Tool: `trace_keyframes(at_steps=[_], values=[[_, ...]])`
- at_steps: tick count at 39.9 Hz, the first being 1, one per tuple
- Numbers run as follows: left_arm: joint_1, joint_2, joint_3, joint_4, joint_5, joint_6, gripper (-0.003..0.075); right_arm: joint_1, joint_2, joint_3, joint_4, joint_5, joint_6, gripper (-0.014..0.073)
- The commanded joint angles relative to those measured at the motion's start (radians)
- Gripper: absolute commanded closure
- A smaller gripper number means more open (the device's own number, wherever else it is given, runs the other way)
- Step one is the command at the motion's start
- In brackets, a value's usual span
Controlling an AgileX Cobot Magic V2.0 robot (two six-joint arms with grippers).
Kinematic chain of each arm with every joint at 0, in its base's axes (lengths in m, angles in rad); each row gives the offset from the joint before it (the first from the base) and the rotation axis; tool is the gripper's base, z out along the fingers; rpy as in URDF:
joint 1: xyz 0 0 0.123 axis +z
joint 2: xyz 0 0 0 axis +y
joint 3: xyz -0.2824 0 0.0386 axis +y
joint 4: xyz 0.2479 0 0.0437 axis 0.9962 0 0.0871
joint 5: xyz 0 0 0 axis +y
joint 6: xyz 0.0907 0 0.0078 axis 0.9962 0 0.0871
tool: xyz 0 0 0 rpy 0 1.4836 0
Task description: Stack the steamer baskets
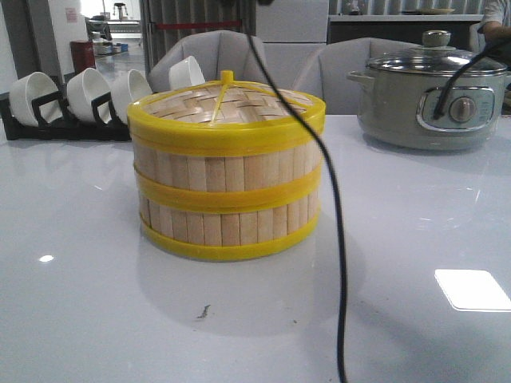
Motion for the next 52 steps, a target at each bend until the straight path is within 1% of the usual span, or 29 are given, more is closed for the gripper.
trace_keyframes(at_steps=[1, 7, 12, 24, 28, 36, 40, 45, 52], values=[[0.001, 0.004, -0.027, 0.002, -0.085, -0.005, 0.0635, -0.051, -0.138, -0.010, -0.018, -0.067, 0.001, 0.0260], [0.001, 0.004, -0.027, 0.002, -0.085, -0.005, 0.0635, -0.144, -0.264, 0.088, -0.018, -0.105, 0.001, 0.0277], [0.001, 0.004, -0.027, 0.002, -0.085, -0.005, 0.0635, -0.231, -0.407, 0.238, -0.018, -0.182, 0.001, 0.0277], [0.001, 0.004, -0.027, 0.002, -0.085, -0.005, 0.0635, -0.393, -0.858, 0.786, -0.018, -0.543, 0.001, 0.0277], [0.001, 0.004, -0.027, 0.002, -0.085, -0.005, 0.0635, -0.436, -1.003, 0.958, -0.018, -0.608, 0.000, 0.0277], [0.001, 0.004, -0.027, 0.002, -0.085, -0.005, 0.0635, -0.499, -1.267, 1.269, -0.018, -0.657, 0.000, 0.0277], [0.001, 0.004, -0.027, 0.002, -0.085, -0.005, 0.0635, -0.510, -1.388, 1.411, -0.018, -0.656, 0.000, 0.0277], [0.001, 0.004, -0.027, 0.002, -0.085, -0.005, 0.0635, -0.510, -1.507, 1.559, -0.018, -0.656, -0.004, 0.0277], [0.001, 0.004, -0.027, 0.002, -0.085, -0.005, 0.0635, -0.510, -1.644, 1.716, -0.018, -0.665, -0.004, 0.0277]])
